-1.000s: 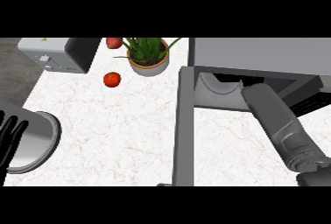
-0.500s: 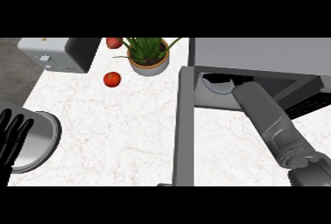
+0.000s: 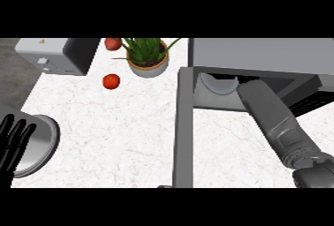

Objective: Pick up the milk, place it into the microwave and close the microwave

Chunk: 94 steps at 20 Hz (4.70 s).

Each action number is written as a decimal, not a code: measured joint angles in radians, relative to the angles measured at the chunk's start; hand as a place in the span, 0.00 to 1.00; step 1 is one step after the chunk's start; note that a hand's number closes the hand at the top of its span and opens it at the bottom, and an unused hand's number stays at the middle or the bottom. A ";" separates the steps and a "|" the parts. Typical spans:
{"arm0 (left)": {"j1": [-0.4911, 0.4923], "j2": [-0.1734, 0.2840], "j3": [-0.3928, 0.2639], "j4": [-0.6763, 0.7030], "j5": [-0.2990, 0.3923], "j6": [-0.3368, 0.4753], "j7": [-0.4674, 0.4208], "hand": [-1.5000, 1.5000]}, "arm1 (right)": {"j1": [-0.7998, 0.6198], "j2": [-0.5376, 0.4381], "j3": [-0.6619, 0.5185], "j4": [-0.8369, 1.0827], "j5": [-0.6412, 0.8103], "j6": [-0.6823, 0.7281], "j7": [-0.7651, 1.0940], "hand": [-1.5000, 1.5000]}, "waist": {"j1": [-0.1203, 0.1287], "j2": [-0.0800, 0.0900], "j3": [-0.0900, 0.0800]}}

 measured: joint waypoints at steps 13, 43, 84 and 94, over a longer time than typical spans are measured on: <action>0.045 -0.038 -0.043 -0.039 -0.055 0.009 -0.004 0.00 | 0.040 -0.055 -0.051 -0.025 -0.032 0.033 -0.089 0.00 | -0.013 0.004 0.004; 0.128 -0.059 -0.117 -0.100 -0.067 0.048 0.007 0.00 | 0.335 0.058 -0.114 -0.241 -0.182 0.489 -0.222 0.00 | -0.068 -0.051 -0.016; -0.334 -0.056 -0.561 0.416 -0.275 -0.118 0.086 1.00 | 1.476 0.079 0.032 -1.145 -0.380 0.961 -0.365 0.00 | -0.095 -0.031 -0.004; -0.558 -0.061 -0.877 0.726 -0.324 0.205 0.005 1.00 | 1.571 0.028 0.054 -1.344 -0.443 1.017 -0.324 0.00 | -0.114 -0.029 -0.004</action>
